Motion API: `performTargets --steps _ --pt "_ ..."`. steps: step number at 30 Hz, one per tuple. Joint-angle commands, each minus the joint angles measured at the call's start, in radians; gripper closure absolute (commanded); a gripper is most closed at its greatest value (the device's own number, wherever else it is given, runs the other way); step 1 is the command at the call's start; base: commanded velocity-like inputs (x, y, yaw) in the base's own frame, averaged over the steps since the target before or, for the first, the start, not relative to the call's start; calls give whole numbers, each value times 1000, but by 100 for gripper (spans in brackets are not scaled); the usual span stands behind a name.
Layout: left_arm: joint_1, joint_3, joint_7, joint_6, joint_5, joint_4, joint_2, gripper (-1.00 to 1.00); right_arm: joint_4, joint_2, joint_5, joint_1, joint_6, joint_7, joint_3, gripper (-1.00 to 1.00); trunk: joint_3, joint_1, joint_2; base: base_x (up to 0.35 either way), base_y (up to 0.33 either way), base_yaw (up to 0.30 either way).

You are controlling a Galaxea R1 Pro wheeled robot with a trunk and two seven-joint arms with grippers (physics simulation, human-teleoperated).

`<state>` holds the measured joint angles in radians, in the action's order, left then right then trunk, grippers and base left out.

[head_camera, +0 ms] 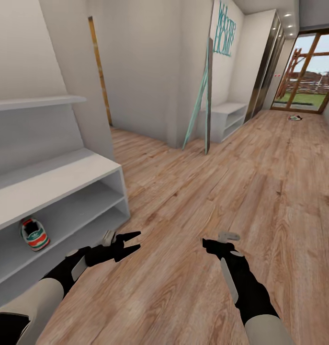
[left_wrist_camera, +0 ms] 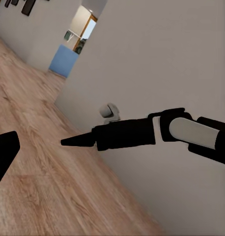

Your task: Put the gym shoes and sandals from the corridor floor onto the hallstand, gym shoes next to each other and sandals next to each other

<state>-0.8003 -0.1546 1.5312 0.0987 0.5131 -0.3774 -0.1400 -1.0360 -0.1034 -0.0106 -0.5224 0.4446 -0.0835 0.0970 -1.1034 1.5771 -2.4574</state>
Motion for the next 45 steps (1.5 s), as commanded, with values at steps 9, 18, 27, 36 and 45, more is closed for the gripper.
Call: performTargets --steps 9,18,27,36,45 --pt "0 -8 0 10 10 0 -2 -100 -1 -1 -1 -1 5 -3 1 -100 -10 11 -21 0 0 -258" --pt "0 -8 0 10 10 0 -3 -100 -1 -1 -1 -1 5 -2 1 -100 -27 24 -43 0 0 -258" --pt "0 -8 -1 10 10 1 -3 -100 -1 -1 -1 -1 5 -3 4 -100 -25 24 -43 0 0 -258" --pt "0 15 -4 9 10 2 -3 -100 -1 -1 -1 -1 5 -2 4 -100 -20 24 -43 144 0 -264" --pt "0 74 -23 9 8 3 -15 -100 -1 -1 -1 -1 6 -2 4 -100 -13 24 -43 340 0 -267"
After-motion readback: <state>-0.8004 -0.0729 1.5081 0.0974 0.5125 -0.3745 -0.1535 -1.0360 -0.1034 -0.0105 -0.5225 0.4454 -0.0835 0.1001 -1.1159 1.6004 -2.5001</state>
